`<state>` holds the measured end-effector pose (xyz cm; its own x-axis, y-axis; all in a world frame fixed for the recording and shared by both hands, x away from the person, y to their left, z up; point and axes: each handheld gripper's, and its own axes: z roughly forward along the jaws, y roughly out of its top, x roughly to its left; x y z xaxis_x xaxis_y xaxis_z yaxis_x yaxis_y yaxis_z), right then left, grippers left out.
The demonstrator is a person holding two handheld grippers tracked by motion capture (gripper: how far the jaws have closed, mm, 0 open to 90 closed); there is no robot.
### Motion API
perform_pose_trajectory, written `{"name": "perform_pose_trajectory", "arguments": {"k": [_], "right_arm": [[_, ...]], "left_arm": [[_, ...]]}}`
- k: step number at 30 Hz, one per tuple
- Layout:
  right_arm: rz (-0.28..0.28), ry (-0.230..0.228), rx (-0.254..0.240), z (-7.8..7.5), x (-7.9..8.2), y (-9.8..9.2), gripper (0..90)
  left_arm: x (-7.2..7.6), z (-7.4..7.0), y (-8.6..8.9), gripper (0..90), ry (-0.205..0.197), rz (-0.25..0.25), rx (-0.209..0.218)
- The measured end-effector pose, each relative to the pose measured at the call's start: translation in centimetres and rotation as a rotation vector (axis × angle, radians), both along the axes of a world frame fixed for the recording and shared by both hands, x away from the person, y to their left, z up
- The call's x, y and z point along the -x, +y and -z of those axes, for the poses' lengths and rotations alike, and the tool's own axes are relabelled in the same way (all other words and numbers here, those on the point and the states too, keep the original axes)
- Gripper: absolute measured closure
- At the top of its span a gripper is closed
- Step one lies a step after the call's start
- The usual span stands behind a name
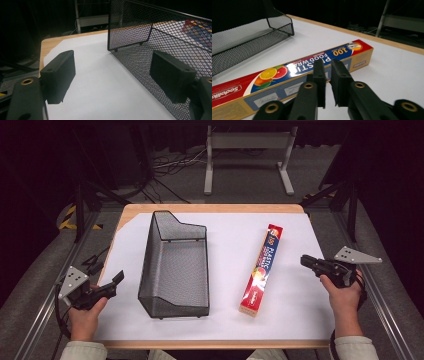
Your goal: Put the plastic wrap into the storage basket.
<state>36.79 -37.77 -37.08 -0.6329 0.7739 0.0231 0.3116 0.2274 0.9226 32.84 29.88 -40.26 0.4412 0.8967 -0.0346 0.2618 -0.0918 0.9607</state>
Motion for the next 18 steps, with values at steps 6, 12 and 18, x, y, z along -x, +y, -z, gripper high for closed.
{"name": "perform_pose_trajectory", "arguments": {"k": [6, 12, 18], "right_arm": [[-0.061, 0.024, 0.036, -0.6, 0.1, 1.6, 90.0], [-0.163, 0.031, 0.06, -1.9, 0.4, 4.4, 90.0], [-0.262, 0.041, 0.05, -2.9, 1.0, 7.0, 90.0]], "left_arm": [[0.0, 0.1, 0.1, 21.5, 0.002, -0.003, -0.002], [0.0, 0.1, 0.3, 21.5, 0.003, -0.006, -0.001], [0.1, 0.1, 0.3, 21.5, 0.002, -0.008, 0.0]]}}
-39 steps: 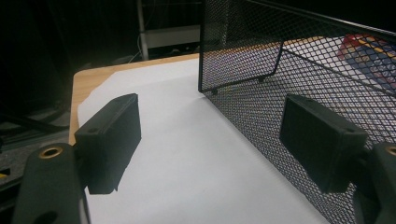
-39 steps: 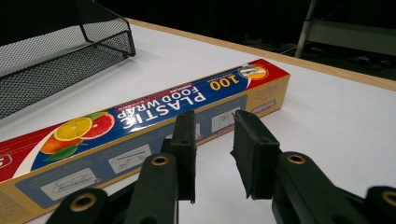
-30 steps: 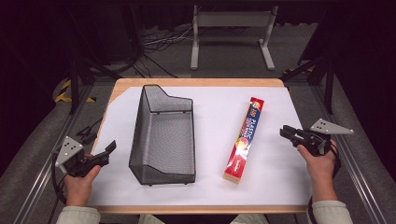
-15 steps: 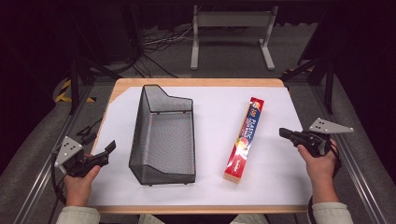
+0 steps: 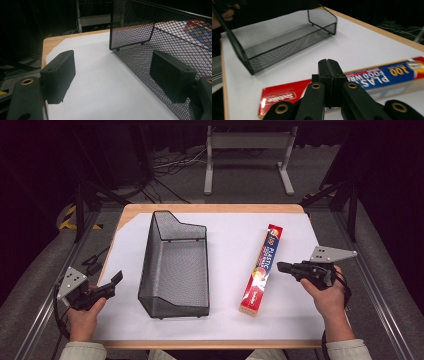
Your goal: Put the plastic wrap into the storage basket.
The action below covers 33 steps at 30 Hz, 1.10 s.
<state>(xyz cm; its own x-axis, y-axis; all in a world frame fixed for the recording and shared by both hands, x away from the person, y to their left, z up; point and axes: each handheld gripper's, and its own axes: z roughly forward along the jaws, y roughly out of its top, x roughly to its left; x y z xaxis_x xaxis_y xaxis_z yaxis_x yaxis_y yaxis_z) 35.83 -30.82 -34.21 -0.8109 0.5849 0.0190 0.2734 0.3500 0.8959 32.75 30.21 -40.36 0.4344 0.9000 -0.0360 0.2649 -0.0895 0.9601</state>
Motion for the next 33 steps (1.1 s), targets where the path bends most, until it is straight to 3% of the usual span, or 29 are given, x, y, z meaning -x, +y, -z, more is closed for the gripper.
{"name": "perform_pose_trajectory", "arguments": {"k": [8, 16, 27, 33], "right_arm": [[-0.135, 0.009, 0.023, -0.8, 0.9, 3.4, 90.0], [-0.207, 0.031, 0.048, -1.1, 0.9, 6.2, 90.0], [-0.238, 0.181, 0.248, 1.1, -0.2, 11.1, 90.0], [-0.223, 0.234, 0.312, 2.2, -0.8, 12.1, 90.0]], "left_arm": [[0.1, 0.0, 0.2, 21.6, 0.001, -0.006, 0.006], [0.1, 0.0, 0.3, 21.5, 0.001, -0.008, 0.006], [0.1, 0.2, 0.8, 21.6, 0.003, -0.022, 0.015], [0.1, 0.2, 0.9, 21.5, 0.006, -0.029, 0.018]]}}
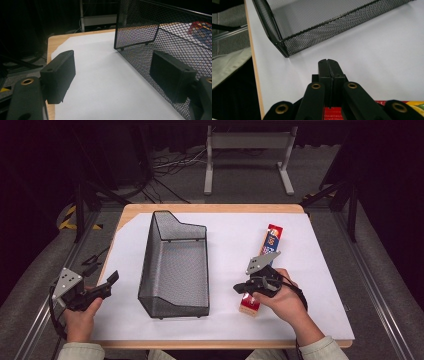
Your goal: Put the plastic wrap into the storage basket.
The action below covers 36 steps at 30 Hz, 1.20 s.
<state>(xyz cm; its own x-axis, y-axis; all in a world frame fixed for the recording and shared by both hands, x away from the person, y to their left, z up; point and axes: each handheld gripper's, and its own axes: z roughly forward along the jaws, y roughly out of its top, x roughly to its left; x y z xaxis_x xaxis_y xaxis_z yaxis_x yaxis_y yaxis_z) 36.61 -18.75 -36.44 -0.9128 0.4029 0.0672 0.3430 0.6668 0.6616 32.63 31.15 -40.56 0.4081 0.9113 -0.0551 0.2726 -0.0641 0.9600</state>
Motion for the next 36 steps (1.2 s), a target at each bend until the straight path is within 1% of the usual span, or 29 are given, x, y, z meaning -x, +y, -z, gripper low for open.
{"name": "perform_pose_trajectory", "arguments": {"k": [5, 6, 11, 14, 15, 18, 20, 22, 27, 32, 35, 36], "right_arm": [[0.017, 0.041, 0.065, 1.1, -0.5, 0.8, 90.0], [0.019, 0.052, 0.087, 1.4, -0.7, 1.0, 90.0], [0.03, 0.098, 0.149, 2.3, -1.0, 2.0, 90.0], [0.027, 0.115, 0.184, 2.8, -1.1, 2.5, 90.0], [0.027, 0.115, 0.184, 2.8, -1.1, 2.5, 90.0], [0.033, 0.14, 0.237, 3.6, -1.2, 3.0, 90.0], [0.03, 0.151, 0.25, 3.9, -1.3, 3.2, 90.0], [0.027, 0.148, 0.272, 4.0, -1.2, 3.4, 90.0], [0.035, 0.166, 0.292, 3.6, -1.1, 3.2, 90.0], [0.051, 0.195, 0.283, 3.0, -0.9, 2.0, 90.0], [0.068, 0.202, 0.298, 2.6, -0.6, 1.2, 90.0], [0.068, 0.208, 0.292, 2.6, -0.5, 1.0, 90.0]], "left_arm": [[0.0, 0.0, -0.1, 21.6, 0.004, -0.001, -0.005], [-0.1, 0.1, -0.1, 21.6, 0.003, 0.001, -0.008], [-0.1, 0.1, 0.0, 21.7, 0.005, 0.0, -0.007], [-0.1, 0.1, 0.0, 21.7, 0.005, -0.001, -0.008], [-0.1, 0.1, 0.0, 21.7, 0.005, -0.001, -0.008], [-0.1, 0.1, 0.0, 21.7, 0.007, 0.0, -0.008], [-0.1, 0.2, 0.0, 21.7, 0.007, -0.001, -0.006], [-0.1, 0.1, 0.1, 21.7, 0.008, 0.0, -0.008], [0.0, 0.2, 0.1, 21.7, 0.005, -0.002, -0.006], [-0.1, 0.2, 0.3, 21.7, 0.004, -0.004, 0.0], [-0.1, 0.2, 0.2, 21.7, 0.006, -0.006, 0.004], [-0.2, 0.2, 0.2, 21.7, 0.005, -0.005, 0.004]]}}
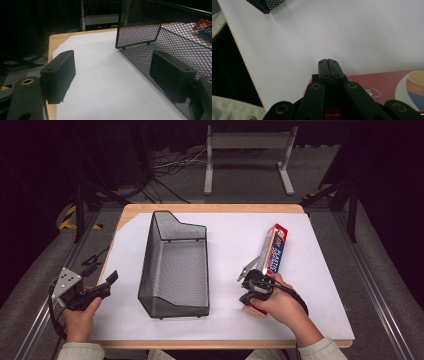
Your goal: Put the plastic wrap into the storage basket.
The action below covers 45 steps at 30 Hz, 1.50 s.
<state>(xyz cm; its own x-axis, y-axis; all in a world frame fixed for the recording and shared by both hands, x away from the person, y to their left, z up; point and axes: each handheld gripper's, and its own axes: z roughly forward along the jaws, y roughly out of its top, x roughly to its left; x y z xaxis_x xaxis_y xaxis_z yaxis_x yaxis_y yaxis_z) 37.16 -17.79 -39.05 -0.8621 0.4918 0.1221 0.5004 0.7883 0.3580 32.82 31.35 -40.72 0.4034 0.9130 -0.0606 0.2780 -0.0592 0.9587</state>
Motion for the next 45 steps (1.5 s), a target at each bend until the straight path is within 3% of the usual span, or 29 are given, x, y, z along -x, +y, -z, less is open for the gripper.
{"name": "perform_pose_trajectory", "arguments": {"k": [2, 6, 10, 15, 19, 23, 31, 42, 45], "right_arm": [[0.007, 0.012, -0.022, 0.1, 0.0, -0.3, 90.0], [0.006, 0.017, 0.019, 0.1, 0.3, -0.4, 90.0], [0.013, 0.05, 0.036, 0.0, 0.4, -1.1, 90.0], [0.04, 0.106, 0.071, 0.0, 0.7, -2.9, 90.0], [0.053, 0.117, 0.107, 0.0, 0.9, -3.8, 90.0], [0.099, 0.139, 0.133, -0.2, 1.1, -5.7, 90.0], [0.183, 0.154, 0.121, -0.5, 1.5, -9.3, 90.0], [0.282, 0.155, 0.13, -0.8, 1.9, -12.9, 90.0], [0.326, 0.154, 0.153, -0.9, 2.0, -14.1, 90.0]], "left_arm": [[-0.1, 0.0, 0.0, 21.7, 0.001, 0.003, 0.0], [-0.1, -0.1, 0.0, 21.7, -0.004, 0.005, 0.004], [-0.2, -0.1, 0.1, 21.7, -0.003, 0.003, 0.014], [-0.2, 0.0, 0.4, 21.7, -0.004, -0.001, 0.024], [-0.2, 0.0, 0.4, 21.8, -0.005, -0.002, 0.027], [-0.3, -0.1, 0.4, 21.8, -0.007, -0.002, 0.032], [-0.5, 0.0, 0.5, 21.7, -0.006, -0.005, 0.041], [-0.7, -0.1, 0.5, 21.8, -0.009, -0.006, 0.046], [-0.8, -0.2, 0.5, 21.8, -0.01, -0.007, 0.045]]}}
